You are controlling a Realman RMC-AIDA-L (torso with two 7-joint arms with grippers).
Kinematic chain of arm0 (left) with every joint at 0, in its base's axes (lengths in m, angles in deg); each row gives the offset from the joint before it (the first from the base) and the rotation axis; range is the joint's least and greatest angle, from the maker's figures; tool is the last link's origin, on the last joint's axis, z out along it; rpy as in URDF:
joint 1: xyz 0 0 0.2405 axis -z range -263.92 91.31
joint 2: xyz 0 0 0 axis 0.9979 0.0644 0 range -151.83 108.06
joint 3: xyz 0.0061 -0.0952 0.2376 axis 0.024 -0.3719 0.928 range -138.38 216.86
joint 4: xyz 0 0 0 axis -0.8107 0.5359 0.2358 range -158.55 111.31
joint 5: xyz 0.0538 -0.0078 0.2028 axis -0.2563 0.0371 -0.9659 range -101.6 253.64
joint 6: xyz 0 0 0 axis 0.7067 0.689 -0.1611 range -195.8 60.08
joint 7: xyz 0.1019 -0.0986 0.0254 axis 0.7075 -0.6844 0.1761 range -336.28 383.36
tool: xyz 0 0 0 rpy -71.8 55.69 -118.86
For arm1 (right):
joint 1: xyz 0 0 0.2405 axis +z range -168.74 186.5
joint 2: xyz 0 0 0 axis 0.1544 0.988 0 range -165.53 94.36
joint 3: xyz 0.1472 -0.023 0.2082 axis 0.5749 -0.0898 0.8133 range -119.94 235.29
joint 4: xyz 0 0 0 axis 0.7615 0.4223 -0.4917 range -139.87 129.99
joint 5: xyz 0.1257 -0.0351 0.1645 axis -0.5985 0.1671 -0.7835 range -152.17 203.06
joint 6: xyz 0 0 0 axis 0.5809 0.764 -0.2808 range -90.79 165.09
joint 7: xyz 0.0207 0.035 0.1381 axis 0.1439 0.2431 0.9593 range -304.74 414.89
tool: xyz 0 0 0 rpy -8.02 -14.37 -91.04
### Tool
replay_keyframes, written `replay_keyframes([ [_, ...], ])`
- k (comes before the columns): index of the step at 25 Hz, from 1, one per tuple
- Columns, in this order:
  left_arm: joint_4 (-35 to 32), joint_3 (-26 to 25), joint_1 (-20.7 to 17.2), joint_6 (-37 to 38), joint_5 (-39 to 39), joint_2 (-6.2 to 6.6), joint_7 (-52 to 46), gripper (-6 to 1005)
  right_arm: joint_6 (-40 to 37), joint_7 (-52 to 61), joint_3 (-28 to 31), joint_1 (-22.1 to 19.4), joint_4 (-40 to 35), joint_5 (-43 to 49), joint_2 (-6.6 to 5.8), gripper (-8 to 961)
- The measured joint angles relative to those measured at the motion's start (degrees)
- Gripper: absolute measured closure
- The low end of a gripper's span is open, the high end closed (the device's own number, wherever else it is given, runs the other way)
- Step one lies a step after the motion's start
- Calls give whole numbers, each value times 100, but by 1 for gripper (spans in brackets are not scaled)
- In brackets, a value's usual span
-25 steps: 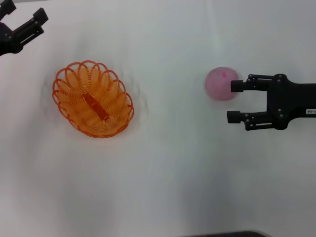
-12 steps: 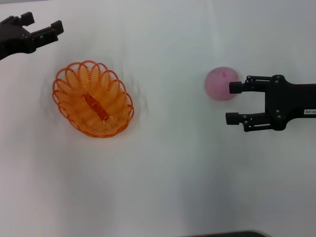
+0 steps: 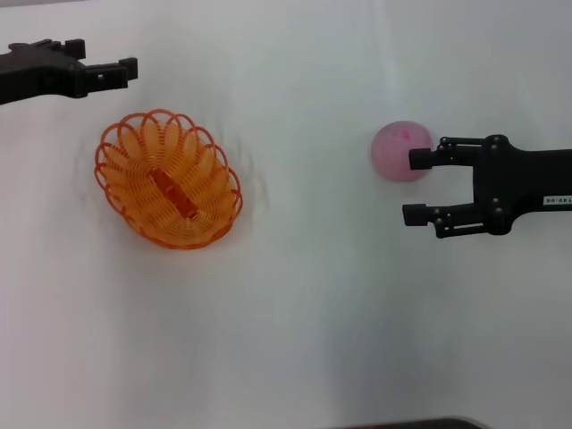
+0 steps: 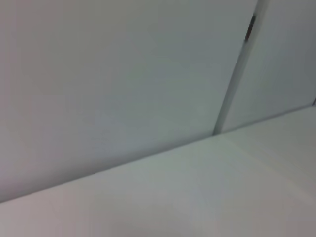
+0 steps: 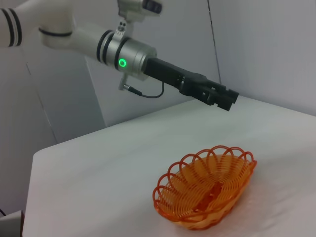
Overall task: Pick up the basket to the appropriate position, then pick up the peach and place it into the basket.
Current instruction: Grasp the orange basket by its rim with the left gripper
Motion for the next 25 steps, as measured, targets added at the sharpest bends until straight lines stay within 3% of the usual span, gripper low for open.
replay_keyframes([
  [13, -337, 675, 787, 452, -1977, 228, -1660, 66, 22, 4, -9, 7, 0, 5, 5, 101],
  [25, -253, 1294, 1629, 971, -3629, 224, -2579, 66, 37, -25, -40, 5, 9, 4, 18, 101],
])
